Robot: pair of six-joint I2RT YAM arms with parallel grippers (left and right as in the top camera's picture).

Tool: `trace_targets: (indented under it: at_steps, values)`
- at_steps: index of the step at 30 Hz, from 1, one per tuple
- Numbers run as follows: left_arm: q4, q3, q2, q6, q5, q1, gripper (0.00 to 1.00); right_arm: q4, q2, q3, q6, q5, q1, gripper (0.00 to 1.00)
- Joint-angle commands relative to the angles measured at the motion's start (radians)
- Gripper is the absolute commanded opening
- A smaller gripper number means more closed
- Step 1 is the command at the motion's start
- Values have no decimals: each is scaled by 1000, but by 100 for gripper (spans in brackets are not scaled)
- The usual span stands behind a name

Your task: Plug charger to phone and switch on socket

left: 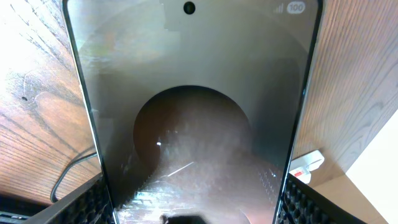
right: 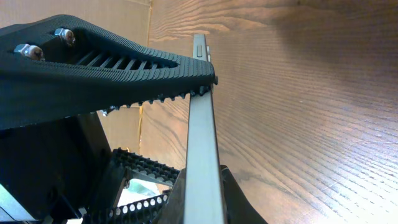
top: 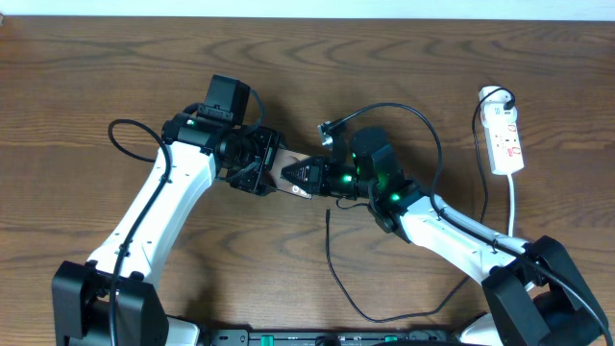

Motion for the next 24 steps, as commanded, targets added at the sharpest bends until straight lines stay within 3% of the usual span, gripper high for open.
trace_targets:
  at_steps: [1, 2, 4, 16, 24]
  values:
    - [-5, 24, -18, -5, 29, -12, 77, 22, -6, 14, 6, -32, 23, 1]
    - [-8, 24, -18, -5, 29, -12, 85, 22, -6, 14, 5, -32, 23, 1]
    - [-12, 24, -18, 0, 32, -12, 88, 22, -6, 14, 0, -32, 18, 1]
    - [-11, 24, -19, 139, 169, 69, 89, -27, -6, 14, -40, -32, -50, 1]
    - [-10, 24, -19, 378, 307, 200, 90, -143, -6, 14, -60, -30, -144, 1]
